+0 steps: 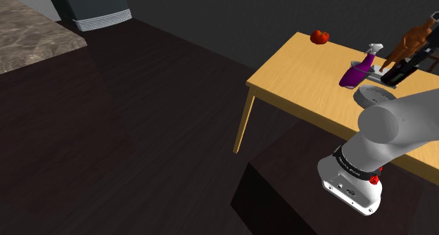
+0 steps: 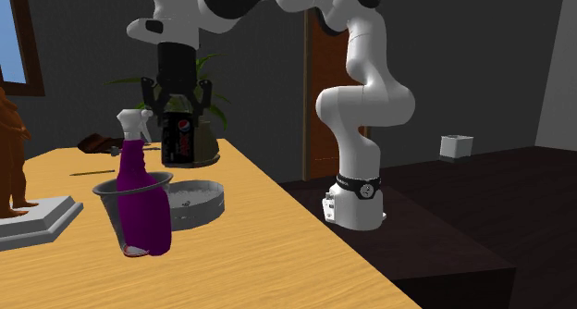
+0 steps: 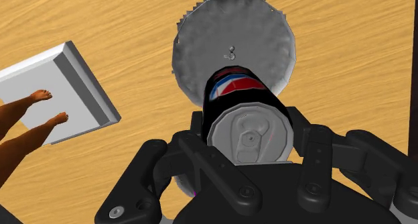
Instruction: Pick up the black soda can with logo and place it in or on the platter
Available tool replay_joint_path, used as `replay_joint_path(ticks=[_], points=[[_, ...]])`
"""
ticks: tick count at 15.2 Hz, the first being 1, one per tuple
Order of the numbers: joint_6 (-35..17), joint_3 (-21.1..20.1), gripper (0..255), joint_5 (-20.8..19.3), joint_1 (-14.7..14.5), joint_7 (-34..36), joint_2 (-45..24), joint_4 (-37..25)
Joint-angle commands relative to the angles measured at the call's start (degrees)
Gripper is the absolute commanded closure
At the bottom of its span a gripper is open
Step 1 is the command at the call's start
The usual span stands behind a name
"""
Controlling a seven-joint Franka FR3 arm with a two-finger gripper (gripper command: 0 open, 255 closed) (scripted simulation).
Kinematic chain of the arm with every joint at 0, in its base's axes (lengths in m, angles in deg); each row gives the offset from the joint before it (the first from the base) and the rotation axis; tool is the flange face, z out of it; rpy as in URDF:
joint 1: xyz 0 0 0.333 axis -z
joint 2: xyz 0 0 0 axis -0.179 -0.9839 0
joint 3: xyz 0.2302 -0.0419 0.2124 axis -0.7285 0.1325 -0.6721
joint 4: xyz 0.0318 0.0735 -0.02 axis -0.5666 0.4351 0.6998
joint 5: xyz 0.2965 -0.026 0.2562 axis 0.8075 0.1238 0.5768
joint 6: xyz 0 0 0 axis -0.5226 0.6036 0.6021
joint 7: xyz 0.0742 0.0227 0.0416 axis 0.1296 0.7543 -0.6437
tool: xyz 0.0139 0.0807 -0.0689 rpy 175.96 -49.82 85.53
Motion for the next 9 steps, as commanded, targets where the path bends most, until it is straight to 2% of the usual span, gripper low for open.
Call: replay_joint_path(ticks=[1, 9], points=[[-1.75, 0.82, 255, -0.04, -0.23, -0.21, -0.6, 1.09], [-8.61, 4.44, 255, 0.27, -1.62, -1.34, -3.59, 5.02]])
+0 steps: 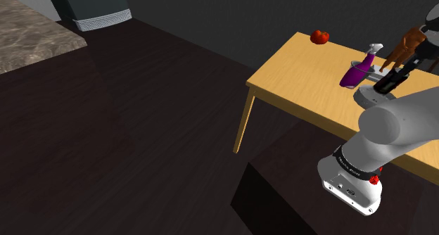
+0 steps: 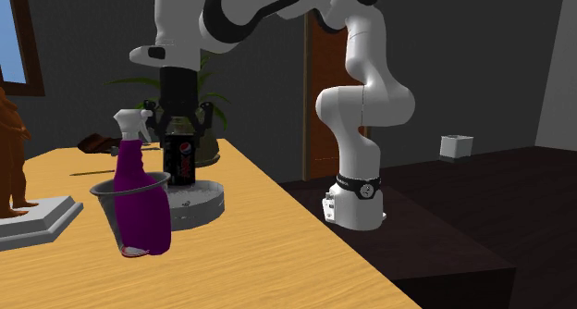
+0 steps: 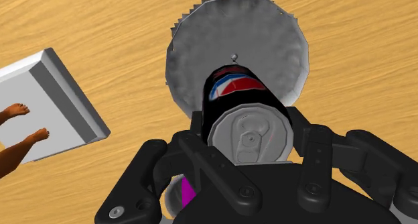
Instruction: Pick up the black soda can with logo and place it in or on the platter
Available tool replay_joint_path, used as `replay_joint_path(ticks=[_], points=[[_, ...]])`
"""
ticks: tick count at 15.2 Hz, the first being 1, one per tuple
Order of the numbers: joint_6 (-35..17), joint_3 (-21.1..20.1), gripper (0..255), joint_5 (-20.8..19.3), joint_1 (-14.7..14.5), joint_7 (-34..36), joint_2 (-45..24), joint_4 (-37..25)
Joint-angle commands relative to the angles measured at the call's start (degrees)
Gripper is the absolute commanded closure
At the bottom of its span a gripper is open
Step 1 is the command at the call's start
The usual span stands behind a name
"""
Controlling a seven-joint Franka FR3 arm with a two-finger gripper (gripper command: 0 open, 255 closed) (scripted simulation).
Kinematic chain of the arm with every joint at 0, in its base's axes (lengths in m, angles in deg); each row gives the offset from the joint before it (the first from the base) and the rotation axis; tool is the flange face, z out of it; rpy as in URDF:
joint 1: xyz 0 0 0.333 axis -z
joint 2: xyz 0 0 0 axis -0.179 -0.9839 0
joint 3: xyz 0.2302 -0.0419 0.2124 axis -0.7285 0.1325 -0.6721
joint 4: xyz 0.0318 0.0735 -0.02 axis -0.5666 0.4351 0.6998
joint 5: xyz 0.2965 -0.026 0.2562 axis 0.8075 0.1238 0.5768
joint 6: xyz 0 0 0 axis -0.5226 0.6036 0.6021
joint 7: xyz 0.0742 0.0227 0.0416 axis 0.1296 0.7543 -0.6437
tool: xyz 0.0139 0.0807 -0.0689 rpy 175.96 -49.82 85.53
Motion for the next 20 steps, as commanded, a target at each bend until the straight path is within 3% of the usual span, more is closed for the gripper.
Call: replay_joint_path(ticks=[1, 11, 12, 17, 20], points=[[-1.86, 1.08, 255, 0.19, -0.46, -0.44, -0.89, 0.93], [-3.9, 2.34, 255, 0.54, -1.13, -0.95, -2.04, 1.89], [-3.9, 2.34, 0, 0.54, -1.13, -0.95, -2.03, 1.89], [-3.9, 2.34, 0, 0.54, -1.13, -0.94, -2.03, 1.89], [2.85, -1.51, 0, -0.61, 1.13, 0.32, 1.8, -1.21]])
